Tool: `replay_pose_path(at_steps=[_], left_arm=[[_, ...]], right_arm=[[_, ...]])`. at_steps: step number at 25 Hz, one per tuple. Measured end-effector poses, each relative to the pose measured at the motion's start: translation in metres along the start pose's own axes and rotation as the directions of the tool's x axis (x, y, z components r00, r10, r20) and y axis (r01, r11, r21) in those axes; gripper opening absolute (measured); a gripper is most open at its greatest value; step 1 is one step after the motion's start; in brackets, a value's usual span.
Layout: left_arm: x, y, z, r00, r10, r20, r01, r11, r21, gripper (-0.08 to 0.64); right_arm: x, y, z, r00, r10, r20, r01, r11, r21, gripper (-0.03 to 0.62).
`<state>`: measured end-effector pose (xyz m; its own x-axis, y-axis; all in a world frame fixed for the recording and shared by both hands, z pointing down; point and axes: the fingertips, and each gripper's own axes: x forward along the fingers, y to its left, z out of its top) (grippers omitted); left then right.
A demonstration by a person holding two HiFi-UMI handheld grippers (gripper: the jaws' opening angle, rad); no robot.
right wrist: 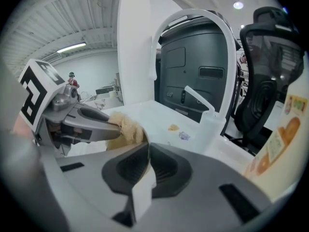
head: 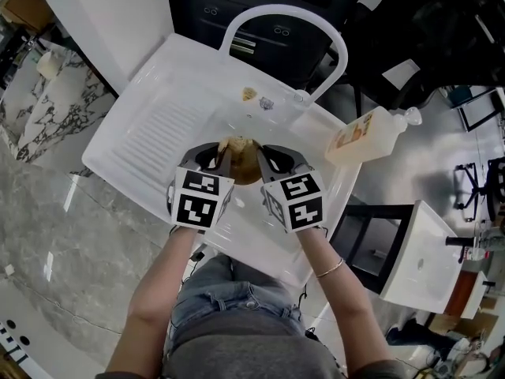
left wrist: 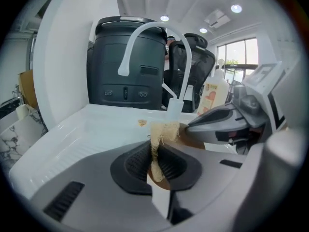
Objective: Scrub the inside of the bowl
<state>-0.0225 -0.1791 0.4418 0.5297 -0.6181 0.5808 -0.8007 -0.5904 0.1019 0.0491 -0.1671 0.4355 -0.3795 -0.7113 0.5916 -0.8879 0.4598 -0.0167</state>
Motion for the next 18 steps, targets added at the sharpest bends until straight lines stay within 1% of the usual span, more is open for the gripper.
replay_pose_path(at_steps=[3, 8, 12, 15, 17, 18], left_arm=[[-0.004, 0.007, 0.003, 1.0, 0.013, 0.016, -0.012, 0.999, -0.035, 0.037], [-0.018, 0.017, 0.006, 0.998, 0.041, 0.044, -0.037, 0.996, -0.078, 0.037], [-0.032, 0.032, 0.002, 0.994, 0.091, 0.058, -0.085, 0.99, -0.11, 0.037], [-0.047, 0.043, 0.0, 0.989, 0.125, 0.081, -0.111, 0.981, -0.162, 0.037], [-0.057, 0.04, 0.003, 0.986, 0.123, 0.109, -0.098, 0.974, -0.204, 0.037], [-0.059, 0.034, 0.005, 0.987, 0.106, 0.124, -0.076, 0.971, -0.226, 0.037]], right_arm=[[0.001, 0.001, 0.001, 1.0, 0.001, 0.006, -0.002, 1.0, 0.016, 0.025], [0.002, 0.002, 0.002, 1.0, -0.011, 0.01, 0.011, 1.0, 0.015, 0.023], [0.003, -0.003, 0.001, 0.999, -0.038, 0.008, 0.038, 0.999, 0.013, 0.025], [0.004, -0.004, 0.002, 0.999, -0.046, 0.014, 0.046, 0.999, 0.023, 0.025], [0.005, -0.004, 0.004, 0.998, -0.054, 0.024, 0.053, 0.998, 0.024, 0.025], [0.006, -0.004, 0.005, 0.998, -0.058, 0.032, 0.057, 0.998, 0.025, 0.023]])
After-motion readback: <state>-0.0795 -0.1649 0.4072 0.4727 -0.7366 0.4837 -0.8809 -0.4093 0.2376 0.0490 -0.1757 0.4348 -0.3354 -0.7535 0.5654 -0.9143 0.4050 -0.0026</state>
